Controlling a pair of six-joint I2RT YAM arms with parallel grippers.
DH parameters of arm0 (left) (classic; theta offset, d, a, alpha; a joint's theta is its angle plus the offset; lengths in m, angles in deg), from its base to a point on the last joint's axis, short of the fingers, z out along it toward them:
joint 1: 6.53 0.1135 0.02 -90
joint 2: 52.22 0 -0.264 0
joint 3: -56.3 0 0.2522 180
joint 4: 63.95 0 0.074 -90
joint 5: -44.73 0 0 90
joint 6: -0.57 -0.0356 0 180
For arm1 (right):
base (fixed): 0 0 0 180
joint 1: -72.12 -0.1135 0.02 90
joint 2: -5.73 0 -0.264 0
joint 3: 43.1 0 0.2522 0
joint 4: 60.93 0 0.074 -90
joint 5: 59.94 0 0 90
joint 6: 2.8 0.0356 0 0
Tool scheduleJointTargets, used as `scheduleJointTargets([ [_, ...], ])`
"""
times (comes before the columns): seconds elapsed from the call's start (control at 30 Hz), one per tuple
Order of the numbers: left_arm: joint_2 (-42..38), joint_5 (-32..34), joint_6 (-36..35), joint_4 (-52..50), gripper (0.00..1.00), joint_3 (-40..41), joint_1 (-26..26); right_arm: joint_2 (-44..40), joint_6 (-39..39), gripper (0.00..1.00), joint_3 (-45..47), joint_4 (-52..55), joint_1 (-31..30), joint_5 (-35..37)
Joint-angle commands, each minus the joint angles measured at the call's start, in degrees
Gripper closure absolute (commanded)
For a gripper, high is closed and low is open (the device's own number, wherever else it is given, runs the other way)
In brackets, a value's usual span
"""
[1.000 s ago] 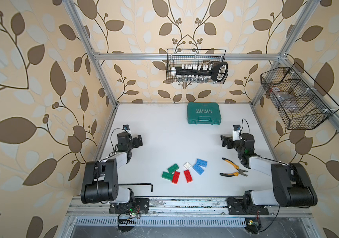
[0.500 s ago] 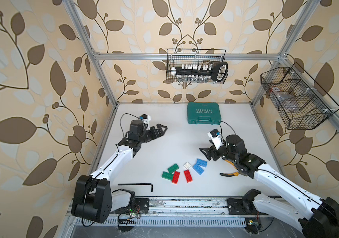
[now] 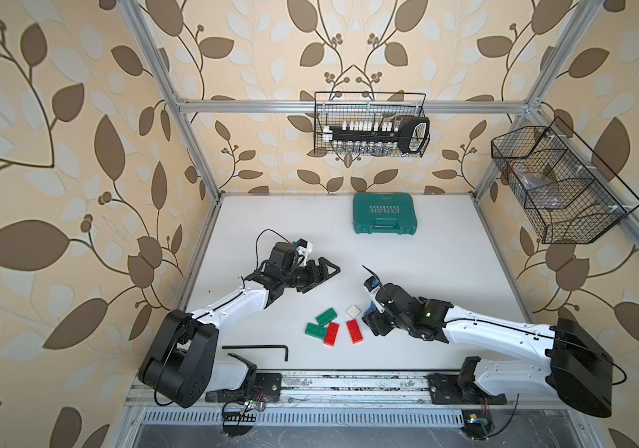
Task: Assemble a small pinwheel with lego
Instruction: Pick up the lego brick from the center of the board, then place the lego brick at the center of the board.
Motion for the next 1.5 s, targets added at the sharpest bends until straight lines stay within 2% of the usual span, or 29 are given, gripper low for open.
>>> scheduleJointTargets([
  [0.0, 0.08, -1.36, 0.13, 2.96, 0.08, 0.03, -1.28, 2.5, 2.13, 0.27, 1.2, -1.59, -0.19, 3.32],
  [0.4, 0.79, 0.09, -0.15, 3.13, 0.06, 1.32, -2.39, 3.27, 4.08, 0.44, 4.34, -4.07, -0.24, 0.63],
  [0.43, 0.7, 0.38, -0.26, 2.86, 0.06, 1.3, -2.42, 3.29, 4.11, 0.51, 4.5, -4.34, -0.31, 0.42],
  [0.47, 0.52, 0.76, -0.43, 2.53, 0.06, 1.32, -2.4, 3.3, 4.15, 0.54, 4.61, -4.53, -0.34, 0.24],
  [0.77, 1.22, 2.0, -1.37, 1.43, 0.05, 1.07, -2.46, 8.0, 1.94, 0.59, 2.23, -4.74, -0.32, 0.22],
  [0.93, 1.58, 4.92, -2.22, -2.27, 0.05, -0.38, -2.3, 9.32, 0.08, 0.75, 0.23, -3.79, -0.34, 1.22],
  [1.0, 1.05, 6.65, -2.03, -4.61, 0.05, -1.33, -2.07, 7.25, -0.69, 0.89, -1.47, -1.21, -0.37, 0.46],
  [1.03, 0.6, 6.92, -1.38, -4.77, 0.05, -1.44, -1.66, 6.01, -1.08, 0.92, -2.16, -0.01, -0.38, 0.42],
  [1.13, -0.67, 4.86, 1.86, -3.97, 0.05, -1.77, 1.75, 1.09, -6.14, 0.94, -4.72, 2.8, 0.21, -0.06],
  [1.23, -0.99, 1.86, 6.68, -2.0, 0.05, -2.25, 5.41, 2.11, -16.67, 0.95, -9.65, 3.49, 5.89, -8.2],
  [1.37, 0.65, -0.41, 8.51, -2.16, 0.05, -4.17, 7.98, 12.63, -32.24, 0.94, -20.51, 8.04, 11.76, -15.7],
  [1.47, 1.85, -0.93, 9.89, -0.89, 0.06, -3.87, 9.84, 21.38, -40.0, 0.93, -27.69, 10.17, 14.88, -21.56],
])
